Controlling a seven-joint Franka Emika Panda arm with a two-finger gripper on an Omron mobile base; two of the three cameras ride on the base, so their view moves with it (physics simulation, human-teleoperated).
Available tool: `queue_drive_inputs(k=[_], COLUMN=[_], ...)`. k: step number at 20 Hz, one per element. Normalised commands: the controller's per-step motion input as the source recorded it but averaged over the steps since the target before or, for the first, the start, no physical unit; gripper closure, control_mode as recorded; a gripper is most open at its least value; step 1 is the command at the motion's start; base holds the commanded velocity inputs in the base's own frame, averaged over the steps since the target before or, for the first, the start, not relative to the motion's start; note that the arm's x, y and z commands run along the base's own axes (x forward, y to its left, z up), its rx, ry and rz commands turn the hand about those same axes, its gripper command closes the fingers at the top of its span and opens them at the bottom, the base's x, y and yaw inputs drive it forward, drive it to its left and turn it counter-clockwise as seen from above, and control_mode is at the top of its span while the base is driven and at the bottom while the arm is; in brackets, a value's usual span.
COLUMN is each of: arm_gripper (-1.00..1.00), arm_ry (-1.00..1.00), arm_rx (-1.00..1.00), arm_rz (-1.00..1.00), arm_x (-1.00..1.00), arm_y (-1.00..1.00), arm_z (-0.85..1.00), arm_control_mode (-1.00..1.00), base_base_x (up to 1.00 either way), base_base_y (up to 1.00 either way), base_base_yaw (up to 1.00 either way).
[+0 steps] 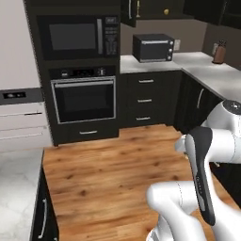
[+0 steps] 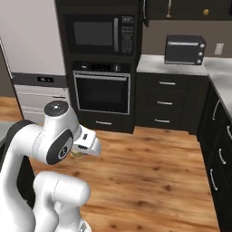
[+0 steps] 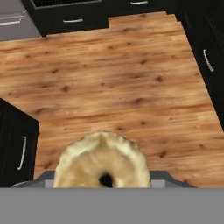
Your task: Pick the candle and candle from the dining table and place them in the open cabinet. Close the cabinet after placing the objects.
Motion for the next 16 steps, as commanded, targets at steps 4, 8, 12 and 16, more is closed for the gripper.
queue_drive_inputs(k=[4, 8, 12, 16], arm_gripper=[1.0, 1.0, 1.0, 1.0], arm_ry=[0.0, 0.0, 0.0, 0.0], arm_rx=[0.0, 0.0, 0.0, 0.0], arm_rz=[0.0, 0.0, 0.0, 0.0], arm_x=[0.0, 0.0, 0.0, 0.0], arm_y=[0.0, 0.0, 0.0, 0.0], arm_z=[0.0, 0.0, 0.0, 0.0], arm_control_mode=[1.0, 1.0, 1.0, 1.0], base_base_x=[0.56, 0.56, 0.55, 0.59], base_base_y=[-0.31, -0.35, -0.4, -0.38], base_base_yaw=[-0.11, -0.11, -0.1, -0.09])
